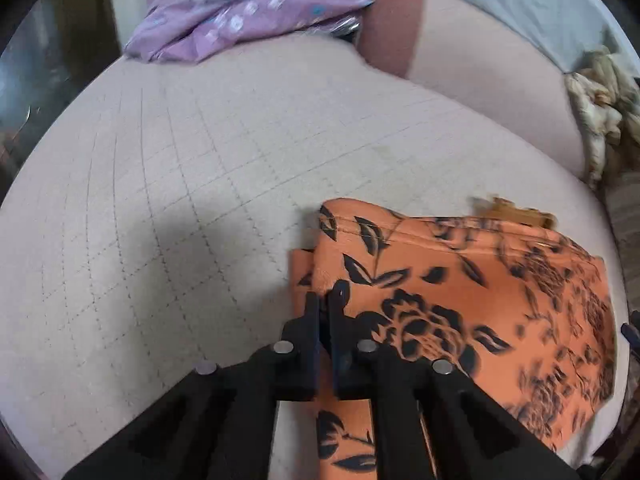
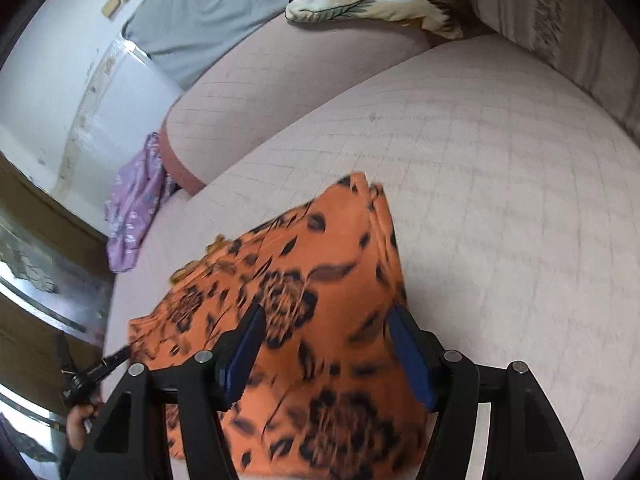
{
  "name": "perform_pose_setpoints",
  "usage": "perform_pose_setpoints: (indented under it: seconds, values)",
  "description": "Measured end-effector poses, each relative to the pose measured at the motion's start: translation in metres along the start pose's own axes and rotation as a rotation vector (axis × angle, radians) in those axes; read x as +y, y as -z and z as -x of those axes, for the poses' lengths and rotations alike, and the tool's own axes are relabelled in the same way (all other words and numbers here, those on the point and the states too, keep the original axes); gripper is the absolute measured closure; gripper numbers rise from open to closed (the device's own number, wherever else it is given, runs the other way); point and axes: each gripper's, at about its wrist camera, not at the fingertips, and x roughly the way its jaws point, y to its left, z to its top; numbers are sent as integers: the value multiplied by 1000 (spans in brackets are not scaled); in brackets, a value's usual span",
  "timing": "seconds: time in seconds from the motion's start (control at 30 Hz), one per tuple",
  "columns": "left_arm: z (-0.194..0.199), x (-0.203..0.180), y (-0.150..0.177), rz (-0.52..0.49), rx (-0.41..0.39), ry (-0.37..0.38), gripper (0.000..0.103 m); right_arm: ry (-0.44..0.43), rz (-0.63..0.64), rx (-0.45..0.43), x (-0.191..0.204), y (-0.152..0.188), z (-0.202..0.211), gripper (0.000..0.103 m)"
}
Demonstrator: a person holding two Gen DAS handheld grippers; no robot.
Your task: Fold small clothes
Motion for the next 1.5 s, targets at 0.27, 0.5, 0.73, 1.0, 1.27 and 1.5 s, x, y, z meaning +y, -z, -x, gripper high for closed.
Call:
perform_pose_setpoints:
  seconds: [0.27,0.5,0.73,1.0,1.27,1.5]
  values:
    - [-5,-4,8,-30,-30,-45,84,372,270,118,13,-43,-100,39]
    - [57,0,36,-26,-135,1,41,229,56,-12,-2,-37,-29,36]
    - [88,-33,121,-102,-97,141,36,-345,32,208,25,59,18,20]
    - [94,-23,147,-79,-100,12,33,-165,-202,97,-28,89,48,21]
    - [107,-27,159,-72,-81,31,32,-231,-381,92,-71,97,25,27]
    - [110,-37,154,-89,-107,48,29,-401,-214,44,-18,68,52,17]
